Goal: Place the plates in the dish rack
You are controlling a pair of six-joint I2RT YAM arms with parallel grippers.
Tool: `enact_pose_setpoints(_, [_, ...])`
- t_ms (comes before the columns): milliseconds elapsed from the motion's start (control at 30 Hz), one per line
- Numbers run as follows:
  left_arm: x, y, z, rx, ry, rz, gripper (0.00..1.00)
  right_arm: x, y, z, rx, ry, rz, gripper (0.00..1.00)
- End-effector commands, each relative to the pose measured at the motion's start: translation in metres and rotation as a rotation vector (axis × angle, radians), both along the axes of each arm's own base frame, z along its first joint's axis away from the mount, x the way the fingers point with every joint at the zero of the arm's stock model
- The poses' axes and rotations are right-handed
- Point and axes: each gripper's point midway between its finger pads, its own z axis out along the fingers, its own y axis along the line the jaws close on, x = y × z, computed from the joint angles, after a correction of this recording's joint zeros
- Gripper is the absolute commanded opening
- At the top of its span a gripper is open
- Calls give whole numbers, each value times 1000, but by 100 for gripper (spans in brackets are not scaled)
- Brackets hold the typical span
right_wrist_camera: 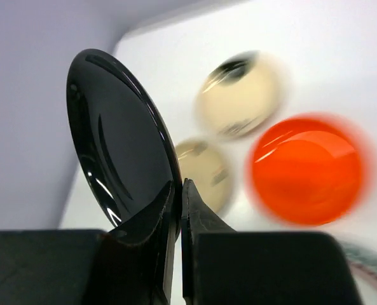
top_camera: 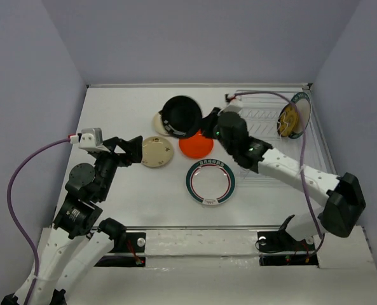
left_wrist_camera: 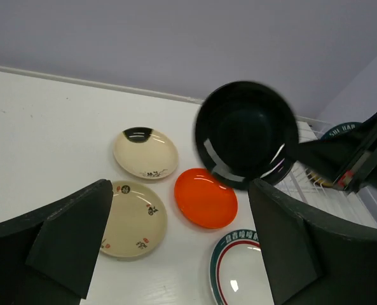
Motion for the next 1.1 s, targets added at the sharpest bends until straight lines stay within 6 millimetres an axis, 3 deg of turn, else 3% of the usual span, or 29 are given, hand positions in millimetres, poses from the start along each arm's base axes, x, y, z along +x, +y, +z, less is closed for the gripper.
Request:
enact_pose_setpoints(0, [-3, -2, 21, -33, -63, -22, 99, 56, -189, 32, -398, -114, -488, 7])
enact_pose_setpoints(67, [-4, -4, 22, -37, -67, -34, 99, 64, -243, 52, -482, -127, -621, 7])
enact_pose_setpoints(100, [-4, -4, 22, -38, -66, -35, 99, 68, -288, 59, -553, -118, -716, 7])
enact_pose_setpoints(167, [-5, -7, 22, -35, -66, -48, 99, 71, -343, 69, -597, -100, -835, 7])
enact_pose_setpoints(267, [-4, -9, 24, -44, -67, -55, 99, 71, -394, 73, -704, -63, -939, 7])
enact_pose_setpoints(500, [-2, -12, 21, -33, -56, -64, 99, 90, -432, 71, -932, -29, -990, 7])
enact_pose_setpoints(667, [-2, -11, 20, -29, -52, -61, 99, 106, -435, 51, -1044, 22, -958, 7])
enact_pose_setpoints(1067, [0, -14, 17, -25, -41, -65, 99, 117, -435, 20, -1124, 83, -909, 7])
